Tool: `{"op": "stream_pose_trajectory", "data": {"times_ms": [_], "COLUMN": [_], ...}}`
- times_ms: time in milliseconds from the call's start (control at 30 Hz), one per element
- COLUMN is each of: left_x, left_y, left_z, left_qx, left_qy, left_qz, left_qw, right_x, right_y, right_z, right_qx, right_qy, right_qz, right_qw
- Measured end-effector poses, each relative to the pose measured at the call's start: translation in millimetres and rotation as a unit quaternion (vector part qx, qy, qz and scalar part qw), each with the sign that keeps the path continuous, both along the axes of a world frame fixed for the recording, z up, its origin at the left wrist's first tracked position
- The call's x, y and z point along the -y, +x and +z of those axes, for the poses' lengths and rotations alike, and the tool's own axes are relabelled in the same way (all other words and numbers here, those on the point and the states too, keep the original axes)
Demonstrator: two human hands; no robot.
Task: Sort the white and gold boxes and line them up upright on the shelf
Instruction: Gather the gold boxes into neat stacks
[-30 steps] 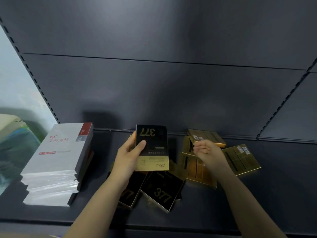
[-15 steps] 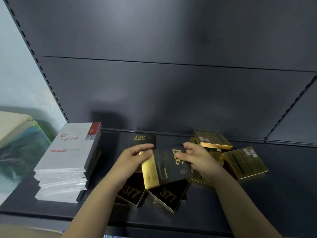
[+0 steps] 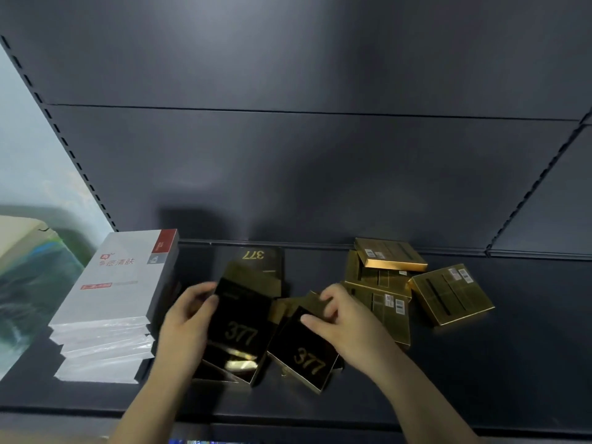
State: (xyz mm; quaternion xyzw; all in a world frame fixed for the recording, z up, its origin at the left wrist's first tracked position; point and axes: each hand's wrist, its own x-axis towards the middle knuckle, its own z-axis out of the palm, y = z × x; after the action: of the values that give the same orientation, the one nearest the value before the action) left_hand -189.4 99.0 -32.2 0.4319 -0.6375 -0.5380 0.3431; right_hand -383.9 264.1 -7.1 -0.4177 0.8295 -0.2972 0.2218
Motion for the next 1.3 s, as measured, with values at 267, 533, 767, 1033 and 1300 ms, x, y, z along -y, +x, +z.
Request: {"op": "stream_pose_trajectory", "data": {"times_ms": [267,533,767,1033,1300], "left_x": [-3.4,-11.9,-11.7,-0.9,-24.2], "left_y": [18.7,27.7,26.1,13.3,-32.5], "left_z": [-13.4,-4.6,-1.4,12.9,47.1], "left_qx": [0.133,0.174,0.163,0.165,-0.009], "left_qy": [-0.031,-0.048,-0.05,-0.152,-0.12], "left_qz": [-0.068,-0.131,-0.121,-0.02,-0.165], "left_qw": [0.988,0.975,0.978,0.974,0.979], "right_x": [3.0,6.9,14.2,22.2,25.0], "right_y": [7.2,-37.4,-137.3,-140.3,-71.2], "right_z": [-18.3,-8.1,-5.0,23.5,62.2], "right_qx": [-0.037,-0.062,-0.308,-0.102,0.329], "right_qy": [0.138,0.063,0.167,-0.147,-0.239], "right_qz": [0.01,-0.018,-0.094,-0.16,-0.085], "right_qw": [0.99,0.996,0.932,0.971,0.91]}}
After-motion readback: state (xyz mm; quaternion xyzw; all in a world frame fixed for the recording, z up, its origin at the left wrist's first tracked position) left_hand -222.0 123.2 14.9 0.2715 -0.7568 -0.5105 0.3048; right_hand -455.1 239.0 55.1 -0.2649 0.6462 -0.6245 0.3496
